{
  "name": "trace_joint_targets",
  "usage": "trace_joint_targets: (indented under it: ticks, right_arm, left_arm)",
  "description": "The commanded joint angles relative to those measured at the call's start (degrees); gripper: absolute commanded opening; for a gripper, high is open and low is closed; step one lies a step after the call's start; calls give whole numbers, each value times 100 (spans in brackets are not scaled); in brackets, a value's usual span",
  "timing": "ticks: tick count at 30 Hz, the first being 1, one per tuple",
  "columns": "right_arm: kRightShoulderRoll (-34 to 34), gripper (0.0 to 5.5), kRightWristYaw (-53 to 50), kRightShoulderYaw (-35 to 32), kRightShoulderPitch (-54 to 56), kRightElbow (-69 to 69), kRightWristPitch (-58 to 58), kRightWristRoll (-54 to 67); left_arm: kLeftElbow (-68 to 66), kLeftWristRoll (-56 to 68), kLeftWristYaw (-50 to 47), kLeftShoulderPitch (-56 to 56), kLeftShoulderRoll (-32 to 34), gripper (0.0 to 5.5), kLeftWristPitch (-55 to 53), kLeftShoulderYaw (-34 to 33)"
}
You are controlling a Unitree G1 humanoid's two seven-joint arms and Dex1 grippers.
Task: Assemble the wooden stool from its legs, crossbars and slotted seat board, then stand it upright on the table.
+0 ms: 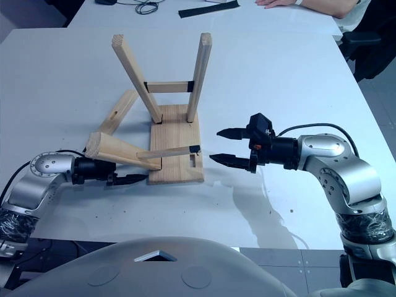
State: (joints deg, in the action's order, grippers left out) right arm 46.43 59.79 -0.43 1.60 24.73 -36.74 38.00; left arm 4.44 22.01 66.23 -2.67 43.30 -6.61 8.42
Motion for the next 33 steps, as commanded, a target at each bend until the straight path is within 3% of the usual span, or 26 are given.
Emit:
trace_joint_targets:
  ticks: [1,5,9,13,16,19,33]
  right_arm:
    - [17,358,-96,-142,-215,119,87,-50]
    - [63,358,-192,-407,-521,208,134,-27]
    - [28,358,-337,-678,-912,388,160,-9]
    - [-53,358,-512,-822,-1226,499,216,-55]
    - [-81,358,-603,-856,-1282,484,256,-82]
    - [-92,358,-631,-775,-1182,358,325,-173]
    - [-123,358,-562,-464,-908,160,448,-420]
  left_arm:
    - [422,353,-132,-403,130,318,-239,-590]
    - [1341,833,-621,-1279,218,318,-916,-1431]
    - [1882,464,-1524,-1977,434,318,-1851,-1989]
    - [2053,1068,-1937,-1883,442,318,-3133,-2349]
    - [2005,1585,-2406,-1294,170,361,-3845,-2594]
    - [1548,1356,-3262,-442,-153,418,-4096,-2566]
    - [-757,-100,-3398,734,-406,418,-3124,-1511]
